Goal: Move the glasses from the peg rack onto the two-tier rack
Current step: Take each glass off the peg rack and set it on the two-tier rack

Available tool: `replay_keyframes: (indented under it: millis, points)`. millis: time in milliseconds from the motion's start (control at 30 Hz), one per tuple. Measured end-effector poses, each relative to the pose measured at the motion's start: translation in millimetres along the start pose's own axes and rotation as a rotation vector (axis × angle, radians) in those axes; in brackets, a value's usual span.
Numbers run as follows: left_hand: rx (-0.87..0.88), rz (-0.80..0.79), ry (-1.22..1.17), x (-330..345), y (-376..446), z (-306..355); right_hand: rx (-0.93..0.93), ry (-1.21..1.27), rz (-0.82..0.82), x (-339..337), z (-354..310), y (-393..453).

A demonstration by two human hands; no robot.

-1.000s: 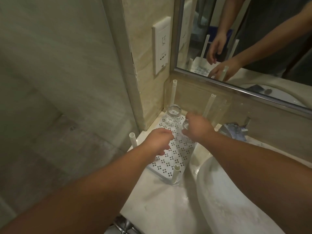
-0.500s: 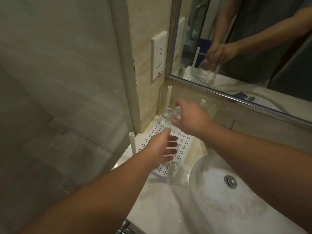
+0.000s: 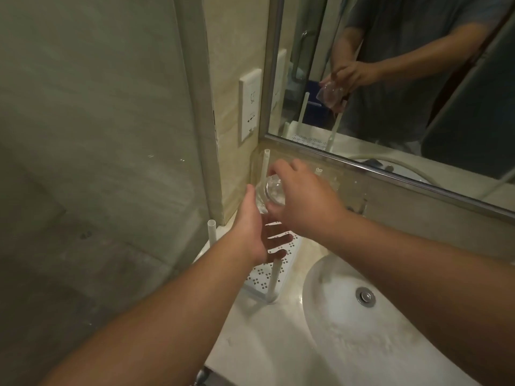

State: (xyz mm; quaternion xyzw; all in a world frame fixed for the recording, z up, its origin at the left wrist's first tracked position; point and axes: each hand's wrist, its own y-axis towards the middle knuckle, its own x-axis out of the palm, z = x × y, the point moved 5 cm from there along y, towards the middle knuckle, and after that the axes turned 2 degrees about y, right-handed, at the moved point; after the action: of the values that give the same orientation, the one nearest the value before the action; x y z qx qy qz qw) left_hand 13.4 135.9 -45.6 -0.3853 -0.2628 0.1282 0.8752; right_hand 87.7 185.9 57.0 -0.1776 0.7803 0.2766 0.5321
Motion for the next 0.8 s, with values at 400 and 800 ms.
replay_keyframes:
  millis: [400,800]
  points:
    - [0.043,-0.003,-0.016,4,-22,16,0.034,0.183,0.125,-3,1,-23]
    - [0.249,0.003,-0.021,26,-42,36,0.212,0.488,0.142,6,22,-32]
